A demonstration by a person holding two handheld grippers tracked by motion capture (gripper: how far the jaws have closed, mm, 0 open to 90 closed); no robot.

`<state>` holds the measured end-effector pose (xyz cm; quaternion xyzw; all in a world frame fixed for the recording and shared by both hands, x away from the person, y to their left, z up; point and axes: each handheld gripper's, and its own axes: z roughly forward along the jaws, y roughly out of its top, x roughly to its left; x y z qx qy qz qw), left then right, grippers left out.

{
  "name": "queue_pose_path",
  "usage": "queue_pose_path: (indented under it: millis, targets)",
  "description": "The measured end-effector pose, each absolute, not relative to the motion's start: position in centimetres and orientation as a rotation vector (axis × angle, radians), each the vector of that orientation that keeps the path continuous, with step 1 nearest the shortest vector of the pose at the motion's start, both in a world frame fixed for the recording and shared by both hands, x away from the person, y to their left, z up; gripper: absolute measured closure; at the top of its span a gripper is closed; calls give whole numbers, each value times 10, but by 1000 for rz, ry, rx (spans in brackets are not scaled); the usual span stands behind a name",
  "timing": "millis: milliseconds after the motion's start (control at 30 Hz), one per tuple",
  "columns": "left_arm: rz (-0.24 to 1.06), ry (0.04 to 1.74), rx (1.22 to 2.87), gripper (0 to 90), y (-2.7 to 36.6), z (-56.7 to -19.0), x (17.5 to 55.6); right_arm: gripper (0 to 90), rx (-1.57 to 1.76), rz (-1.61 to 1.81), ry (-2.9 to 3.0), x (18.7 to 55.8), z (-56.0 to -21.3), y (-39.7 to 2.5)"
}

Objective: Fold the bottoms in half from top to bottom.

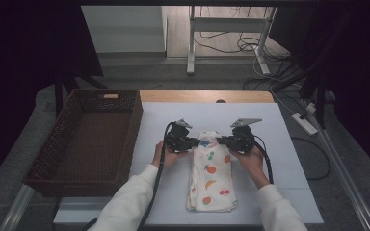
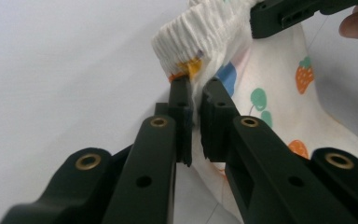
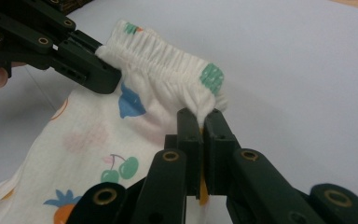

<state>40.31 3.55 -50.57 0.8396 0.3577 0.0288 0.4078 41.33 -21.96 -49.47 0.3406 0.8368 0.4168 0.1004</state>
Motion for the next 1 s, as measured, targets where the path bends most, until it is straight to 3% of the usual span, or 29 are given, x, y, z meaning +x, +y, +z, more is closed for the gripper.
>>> queue_pose_path:
  millis: [1000]
  targets:
    - [66, 763, 2102, 839, 39, -499, 375, 864, 962, 1335, 2451, 379, -491, -229]
